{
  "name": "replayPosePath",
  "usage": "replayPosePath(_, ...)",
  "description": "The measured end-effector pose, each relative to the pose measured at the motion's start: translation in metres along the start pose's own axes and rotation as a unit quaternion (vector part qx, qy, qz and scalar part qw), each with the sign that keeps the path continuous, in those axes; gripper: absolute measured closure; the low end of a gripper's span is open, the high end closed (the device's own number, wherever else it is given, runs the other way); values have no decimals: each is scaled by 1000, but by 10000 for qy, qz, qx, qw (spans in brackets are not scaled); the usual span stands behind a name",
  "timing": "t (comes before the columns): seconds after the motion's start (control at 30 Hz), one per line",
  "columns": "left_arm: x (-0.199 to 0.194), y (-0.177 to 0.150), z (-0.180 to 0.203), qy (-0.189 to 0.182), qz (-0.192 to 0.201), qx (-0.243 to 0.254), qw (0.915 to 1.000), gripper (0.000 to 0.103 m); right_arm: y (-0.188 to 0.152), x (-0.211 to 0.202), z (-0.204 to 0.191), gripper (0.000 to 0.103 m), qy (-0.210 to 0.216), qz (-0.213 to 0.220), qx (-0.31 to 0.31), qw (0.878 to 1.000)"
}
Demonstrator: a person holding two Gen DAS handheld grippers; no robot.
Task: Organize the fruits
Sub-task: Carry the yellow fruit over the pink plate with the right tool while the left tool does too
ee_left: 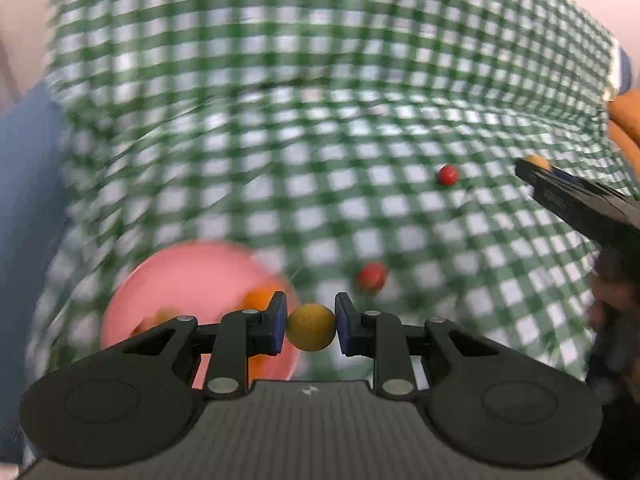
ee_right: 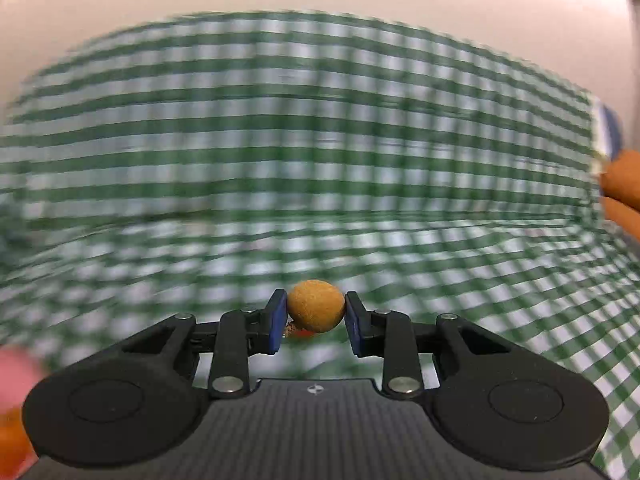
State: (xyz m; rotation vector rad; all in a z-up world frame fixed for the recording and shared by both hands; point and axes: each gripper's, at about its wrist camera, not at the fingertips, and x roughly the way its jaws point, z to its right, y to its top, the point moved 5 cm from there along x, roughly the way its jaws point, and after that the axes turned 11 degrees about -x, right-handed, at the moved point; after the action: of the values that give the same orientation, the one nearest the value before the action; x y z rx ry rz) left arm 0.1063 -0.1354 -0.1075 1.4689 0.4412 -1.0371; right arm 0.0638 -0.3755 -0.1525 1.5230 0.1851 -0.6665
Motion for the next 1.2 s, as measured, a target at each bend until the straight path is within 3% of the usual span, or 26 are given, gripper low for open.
replayPosePath(0.1,-33,-27,-22,234,-34,-14,9997,74,-13,-60,-44,71,819,-242,-154,9962)
replayPosePath(0.23,-79,-56,-46,229,16,-156,9996,74,-30,-137,-111,71,1778,-426,-552,9816)
replayPosePath(0.37,-121,-75,-66,158,272,-410,9987,74,-33,-200,-166,71,2206,-344,-1034,9692)
replayPosePath(0.53,-169,-91,-84,64,738,-582,9956,74,-21,-246,-182,71,2234,-190,-1032,9691)
replayPosePath(0.7,-193,-106,-89,-4,933,-736,9929,74,-16,-275,-177,71,2148,-28,-1037,9711)
replayPosePath(0.93,-216,-112,-90,-118,1238,-704,9897,74,-10,-288,-174,71,2056,174,-1121,9720)
replayPosePath(1.2,-217,-115,-87,-203,1285,-704,9890,74,-13,-289,-170,71,1983,112,-1076,9742)
